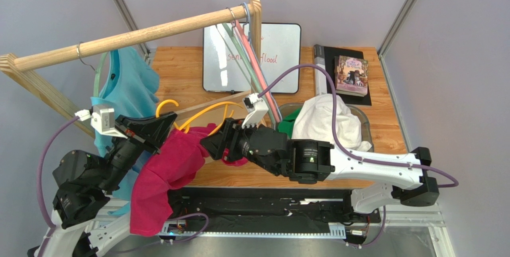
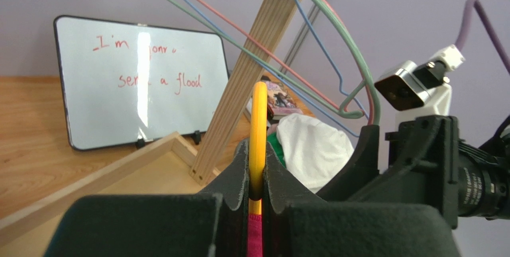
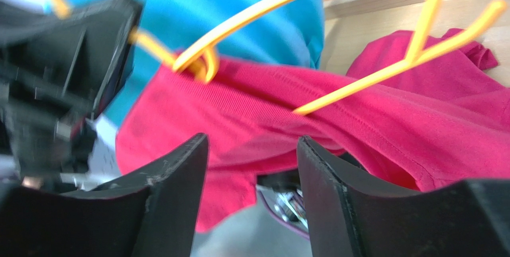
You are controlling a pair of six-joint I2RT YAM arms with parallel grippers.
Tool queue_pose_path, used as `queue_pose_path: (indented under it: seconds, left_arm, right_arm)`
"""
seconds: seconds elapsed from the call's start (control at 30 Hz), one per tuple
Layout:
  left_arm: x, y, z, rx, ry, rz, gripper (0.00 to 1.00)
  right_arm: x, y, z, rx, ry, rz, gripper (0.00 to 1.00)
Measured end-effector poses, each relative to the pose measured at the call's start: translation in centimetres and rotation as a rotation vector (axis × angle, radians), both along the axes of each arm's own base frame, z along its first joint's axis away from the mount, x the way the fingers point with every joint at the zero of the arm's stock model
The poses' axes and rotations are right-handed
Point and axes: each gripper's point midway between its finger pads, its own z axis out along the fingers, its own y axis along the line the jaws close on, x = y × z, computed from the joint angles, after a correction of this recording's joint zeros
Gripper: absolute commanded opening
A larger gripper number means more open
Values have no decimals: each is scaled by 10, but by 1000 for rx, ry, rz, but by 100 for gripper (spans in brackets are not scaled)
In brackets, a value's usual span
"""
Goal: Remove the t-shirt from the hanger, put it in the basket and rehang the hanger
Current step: Remove the tshirt from the hanger
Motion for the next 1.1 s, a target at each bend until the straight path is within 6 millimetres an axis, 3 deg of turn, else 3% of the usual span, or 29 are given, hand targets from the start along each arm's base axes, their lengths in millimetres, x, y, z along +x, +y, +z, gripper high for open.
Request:
queue_pose_path:
  seconds: [0.2, 0.47, 0.8, 1.1]
  left_arm:
    - [-10, 7, 17, -26, -117, -15, 0]
    - [-16, 2, 29, -7, -201, -54, 0]
    - [-20, -3, 47, -2, -295, -78, 0]
    - [-2, -9, 43, 45, -278, -24, 0]
  right_arm:
    - [20, 4, 17, 32, 41, -153, 56]
    - [47, 2, 54, 114, 28, -306, 57]
    - [79, 6, 61, 147, 59, -369, 53]
    - [92, 36, 64, 181, 106, -297, 15]
